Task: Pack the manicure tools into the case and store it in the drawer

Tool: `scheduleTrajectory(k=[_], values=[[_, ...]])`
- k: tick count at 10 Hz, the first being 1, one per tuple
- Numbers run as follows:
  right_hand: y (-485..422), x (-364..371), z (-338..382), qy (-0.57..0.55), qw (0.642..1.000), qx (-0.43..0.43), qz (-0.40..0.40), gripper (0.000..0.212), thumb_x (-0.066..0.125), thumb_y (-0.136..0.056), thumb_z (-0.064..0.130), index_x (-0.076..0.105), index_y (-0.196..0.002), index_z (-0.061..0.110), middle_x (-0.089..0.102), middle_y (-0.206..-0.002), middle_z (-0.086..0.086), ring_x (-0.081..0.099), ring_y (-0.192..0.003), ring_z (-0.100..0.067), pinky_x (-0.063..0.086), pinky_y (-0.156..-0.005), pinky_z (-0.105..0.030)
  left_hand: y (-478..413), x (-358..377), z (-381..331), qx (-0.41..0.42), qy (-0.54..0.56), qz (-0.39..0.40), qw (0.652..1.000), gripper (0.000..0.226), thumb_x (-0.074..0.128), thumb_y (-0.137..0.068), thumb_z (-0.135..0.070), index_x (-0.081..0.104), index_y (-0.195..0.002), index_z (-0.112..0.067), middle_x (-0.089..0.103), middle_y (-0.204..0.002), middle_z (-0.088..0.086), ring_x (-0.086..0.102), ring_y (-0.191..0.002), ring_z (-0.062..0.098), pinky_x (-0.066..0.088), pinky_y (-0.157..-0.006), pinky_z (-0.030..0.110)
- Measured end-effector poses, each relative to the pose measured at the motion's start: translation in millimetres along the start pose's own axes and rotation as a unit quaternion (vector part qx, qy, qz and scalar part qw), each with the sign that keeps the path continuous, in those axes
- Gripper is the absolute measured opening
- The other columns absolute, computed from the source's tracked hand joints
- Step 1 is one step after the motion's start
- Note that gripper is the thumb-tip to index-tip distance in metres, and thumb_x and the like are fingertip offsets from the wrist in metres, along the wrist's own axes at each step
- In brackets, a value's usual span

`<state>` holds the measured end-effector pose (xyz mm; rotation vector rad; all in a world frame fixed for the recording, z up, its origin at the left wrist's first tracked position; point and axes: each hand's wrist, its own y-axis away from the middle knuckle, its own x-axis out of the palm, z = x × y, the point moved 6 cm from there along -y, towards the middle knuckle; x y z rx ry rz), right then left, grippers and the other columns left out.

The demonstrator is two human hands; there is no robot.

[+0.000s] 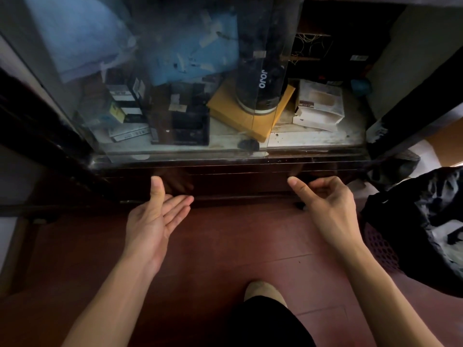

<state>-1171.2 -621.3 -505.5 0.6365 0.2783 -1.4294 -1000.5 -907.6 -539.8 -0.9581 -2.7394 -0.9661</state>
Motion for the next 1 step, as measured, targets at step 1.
scheduleTrajectory(k=[1], values=[[22.0,-12.6,16.0,-0.04,0.998,-0.039,0.016,0.036,0.086,-0.084,0.043,0.069,-0.108,0.023,0.079,-0.097,0.001,0.076,-0.089,-0.011,0.057,-0.076,-0.02,6.6,-2.6,2.5,-0.026,-0.01,0.023,0.999,0.097,0.06,-0.086,-0.066,0.042,-0.145,0.009,0.075,-0.119,0.02,0.076,-0.108,0.023,0.061,-0.093,0.035]])
